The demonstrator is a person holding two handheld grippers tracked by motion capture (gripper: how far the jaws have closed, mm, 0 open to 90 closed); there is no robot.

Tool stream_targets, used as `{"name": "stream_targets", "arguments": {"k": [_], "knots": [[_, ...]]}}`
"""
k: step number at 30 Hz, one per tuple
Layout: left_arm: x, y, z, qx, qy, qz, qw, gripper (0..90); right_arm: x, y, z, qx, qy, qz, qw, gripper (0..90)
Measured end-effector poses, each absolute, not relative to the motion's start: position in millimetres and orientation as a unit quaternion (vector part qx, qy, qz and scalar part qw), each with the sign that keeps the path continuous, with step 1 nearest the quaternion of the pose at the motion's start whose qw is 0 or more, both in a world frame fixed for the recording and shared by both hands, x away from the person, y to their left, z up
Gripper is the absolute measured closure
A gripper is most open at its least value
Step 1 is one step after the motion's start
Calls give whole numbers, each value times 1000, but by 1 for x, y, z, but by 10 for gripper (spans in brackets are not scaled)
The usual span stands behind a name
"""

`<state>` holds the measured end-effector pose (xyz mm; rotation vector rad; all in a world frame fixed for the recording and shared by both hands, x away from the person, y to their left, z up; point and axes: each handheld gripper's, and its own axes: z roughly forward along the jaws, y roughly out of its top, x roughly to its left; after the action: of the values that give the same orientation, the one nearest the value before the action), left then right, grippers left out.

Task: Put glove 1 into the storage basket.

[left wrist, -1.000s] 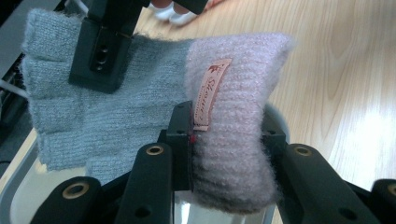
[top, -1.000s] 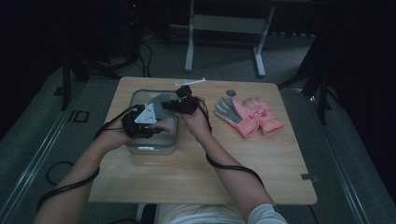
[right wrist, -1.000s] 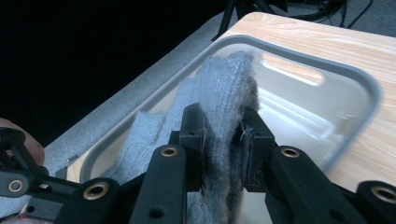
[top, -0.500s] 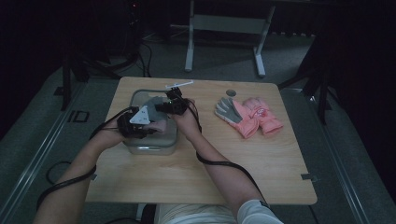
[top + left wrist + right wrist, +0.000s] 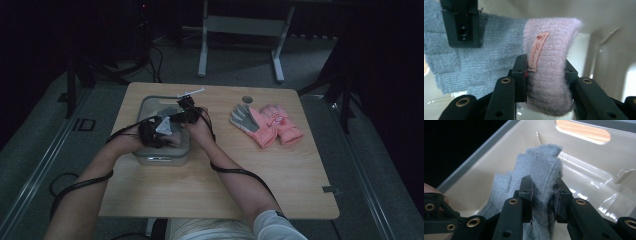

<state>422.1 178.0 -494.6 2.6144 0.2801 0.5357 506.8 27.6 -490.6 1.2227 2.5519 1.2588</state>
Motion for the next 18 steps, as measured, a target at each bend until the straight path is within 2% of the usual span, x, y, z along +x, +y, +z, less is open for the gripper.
{"name": "stream_targets", "arguments": {"k": [4,8,14,18], "knots": [[426,177,-495,950,98,194,223,651,509,29,-491,396,826,401,27,714],[431,174,-498,955,100,185,211,644,512,27,-489,405,824,393,42,654],[438,169,-504,966,97,166,172,629,515,17,-489,414,821,389,56,649],[438,170,-502,964,114,160,180,543,513,11,-483,412,816,403,50,607]]}}
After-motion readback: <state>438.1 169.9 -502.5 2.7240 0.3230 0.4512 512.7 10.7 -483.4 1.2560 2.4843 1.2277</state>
